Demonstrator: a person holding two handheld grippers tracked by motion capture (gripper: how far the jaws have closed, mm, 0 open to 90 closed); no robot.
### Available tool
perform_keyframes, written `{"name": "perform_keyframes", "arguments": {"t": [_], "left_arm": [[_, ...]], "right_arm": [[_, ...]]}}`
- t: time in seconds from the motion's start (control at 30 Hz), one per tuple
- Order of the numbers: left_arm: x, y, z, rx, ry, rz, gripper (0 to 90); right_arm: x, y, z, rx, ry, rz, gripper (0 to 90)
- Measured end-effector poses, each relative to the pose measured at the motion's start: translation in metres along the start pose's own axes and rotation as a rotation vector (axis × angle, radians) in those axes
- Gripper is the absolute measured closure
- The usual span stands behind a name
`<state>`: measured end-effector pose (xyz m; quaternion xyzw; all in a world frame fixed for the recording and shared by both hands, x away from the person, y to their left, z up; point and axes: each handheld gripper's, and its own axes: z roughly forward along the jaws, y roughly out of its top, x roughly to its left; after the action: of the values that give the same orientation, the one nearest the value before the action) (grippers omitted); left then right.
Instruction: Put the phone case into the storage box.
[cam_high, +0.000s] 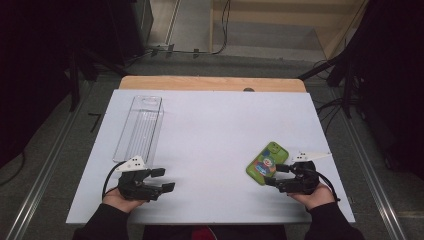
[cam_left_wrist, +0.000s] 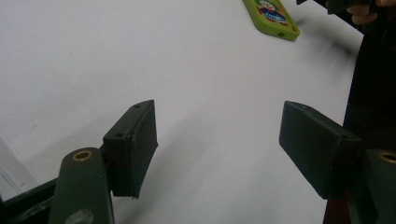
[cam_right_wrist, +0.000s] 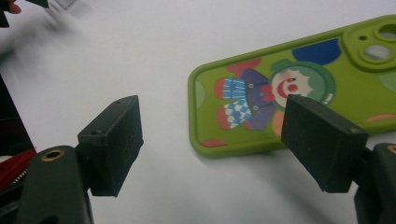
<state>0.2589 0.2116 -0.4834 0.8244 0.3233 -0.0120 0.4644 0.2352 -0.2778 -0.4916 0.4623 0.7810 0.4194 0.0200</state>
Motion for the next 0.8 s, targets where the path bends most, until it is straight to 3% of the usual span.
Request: {"name": "perform_keyframes", "arguments": {"t": [0.17,0.8], "left_arm": [[0.000,0.000,0.000,0.003,-0.001,0.002,28.7],[0.000,0.000,0.001,0.003,-0.003,-0.001,28.8]], "right_arm": [[-0.005,0.002,-0.007,-0.007,-0.012,0.004,19.3],[-0.031,0.005,-0.027,-0.014,-0.126,0.060,21.3]]}}
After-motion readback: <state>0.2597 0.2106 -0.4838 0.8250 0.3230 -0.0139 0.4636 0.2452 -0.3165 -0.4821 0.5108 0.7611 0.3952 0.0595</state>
